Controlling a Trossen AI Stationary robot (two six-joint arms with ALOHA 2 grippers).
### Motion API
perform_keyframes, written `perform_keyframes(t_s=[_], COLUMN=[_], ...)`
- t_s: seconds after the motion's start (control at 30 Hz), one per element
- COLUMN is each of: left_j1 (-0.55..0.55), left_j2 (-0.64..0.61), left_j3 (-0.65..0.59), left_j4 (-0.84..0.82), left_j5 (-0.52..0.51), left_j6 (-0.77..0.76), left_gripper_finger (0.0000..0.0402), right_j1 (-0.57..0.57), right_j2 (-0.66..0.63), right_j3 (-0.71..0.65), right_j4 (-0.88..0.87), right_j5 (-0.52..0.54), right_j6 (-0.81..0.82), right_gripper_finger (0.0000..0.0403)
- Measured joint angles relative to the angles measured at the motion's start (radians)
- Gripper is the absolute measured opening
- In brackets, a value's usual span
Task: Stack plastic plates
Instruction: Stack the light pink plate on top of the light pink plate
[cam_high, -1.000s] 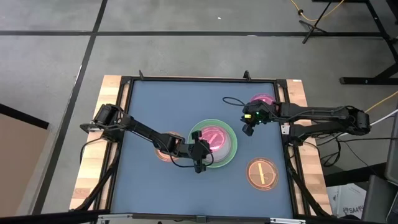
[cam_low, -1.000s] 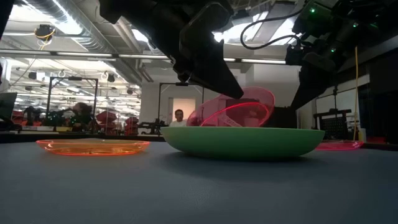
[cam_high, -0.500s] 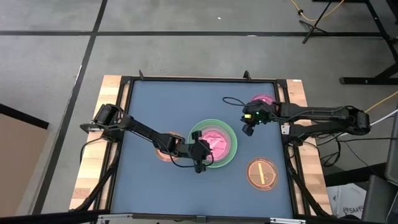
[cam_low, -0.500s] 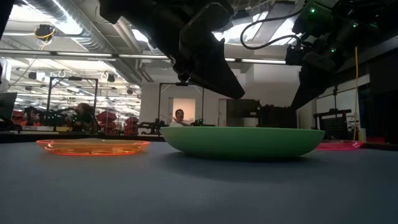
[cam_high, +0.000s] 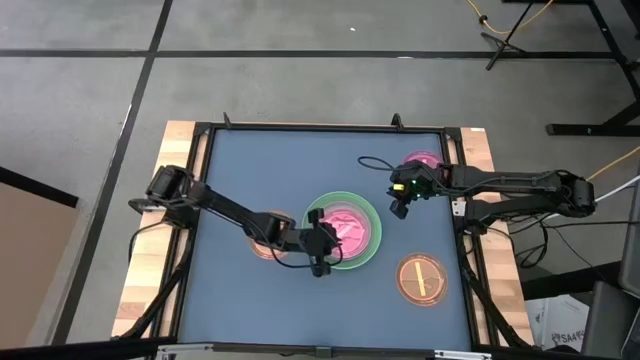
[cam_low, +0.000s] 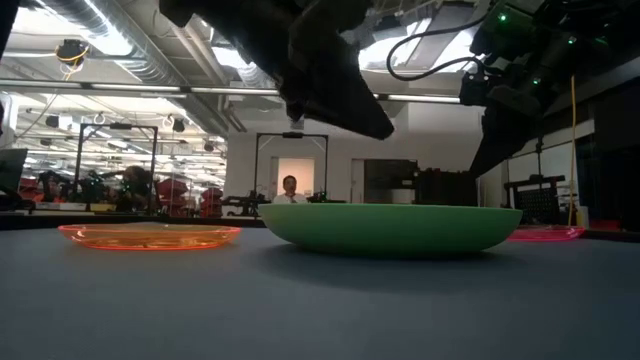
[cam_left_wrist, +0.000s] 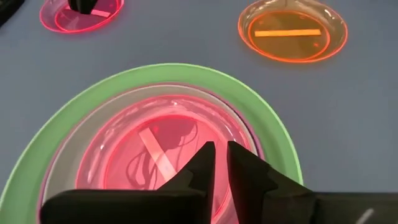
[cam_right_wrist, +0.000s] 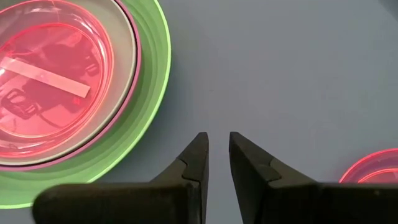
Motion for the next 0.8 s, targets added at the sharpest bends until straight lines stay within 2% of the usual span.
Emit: perform_keyframes(t_s=[0.2,0.33,0.47,0.8], left_j1=[0.0,0.0,0.0,0.0], left_j2=[-0.045,-0.085,-0.132,-0.225], left_j3=[0.0,0.0,0.0,0.0], left_j4=[-0.01,-0.033,-0.104,-0.238], left_j5=[0.003,0.003,0.003,-0.005], left_j6=[0.001,0.001,0.001,0.001], left_gripper_finger=[0.0032,0.0032,0.0032,0.0032], right_j1=[0.0,0.0,-0.005,-0.178], right_j2=[0.0,0.0,0.0,0.0], right_j3=[0.0,0.0,0.0,0.0], right_j4=[0.0,0.0,0.001,-0.047], right_j5=[0.012,0.075,0.149,0.109], right_j6=[0.0,0.006,0.078,0.132], right_gripper_finger=[0.0078,0.0112,0.0139,0.0154])
